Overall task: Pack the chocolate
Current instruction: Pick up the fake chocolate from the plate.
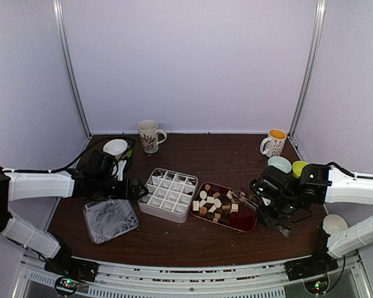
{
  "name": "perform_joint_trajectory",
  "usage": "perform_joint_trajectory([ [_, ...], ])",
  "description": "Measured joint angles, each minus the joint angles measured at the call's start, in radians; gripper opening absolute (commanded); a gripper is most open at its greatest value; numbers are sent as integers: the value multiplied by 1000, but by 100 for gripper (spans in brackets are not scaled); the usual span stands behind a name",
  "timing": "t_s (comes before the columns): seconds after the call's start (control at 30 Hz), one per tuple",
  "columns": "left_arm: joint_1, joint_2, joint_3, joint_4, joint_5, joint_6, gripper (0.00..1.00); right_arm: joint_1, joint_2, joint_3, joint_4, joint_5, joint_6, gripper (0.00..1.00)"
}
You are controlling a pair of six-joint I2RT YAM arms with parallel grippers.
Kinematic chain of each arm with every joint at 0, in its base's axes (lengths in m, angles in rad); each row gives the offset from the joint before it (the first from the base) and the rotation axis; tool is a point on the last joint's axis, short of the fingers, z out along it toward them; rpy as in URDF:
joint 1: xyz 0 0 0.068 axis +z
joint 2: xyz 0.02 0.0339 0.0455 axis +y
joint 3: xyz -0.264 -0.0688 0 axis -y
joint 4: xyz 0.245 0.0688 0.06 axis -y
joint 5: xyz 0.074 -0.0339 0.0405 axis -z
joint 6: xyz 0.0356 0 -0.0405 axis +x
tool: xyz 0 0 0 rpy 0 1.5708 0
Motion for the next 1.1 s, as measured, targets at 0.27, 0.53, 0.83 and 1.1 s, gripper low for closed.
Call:
perform_joint_trajectory([
  [0.27, 2, 152, 65, 67, 121, -2, 94, -8, 3, -19, -24, -56, 4, 40],
  [0.53, 6, 238, 65, 143, 209, -46, 94, -8, 1, -56, -21, -105, 3, 42],
  [0.83, 6, 228, 64, 168, 223, -64, 94, -8, 45, -61, -2, -100, 8, 42],
  [1.1, 2, 129, 63, 139, 189, -58, 94, -11, 80, -61, 10, -69, 36, 42],
])
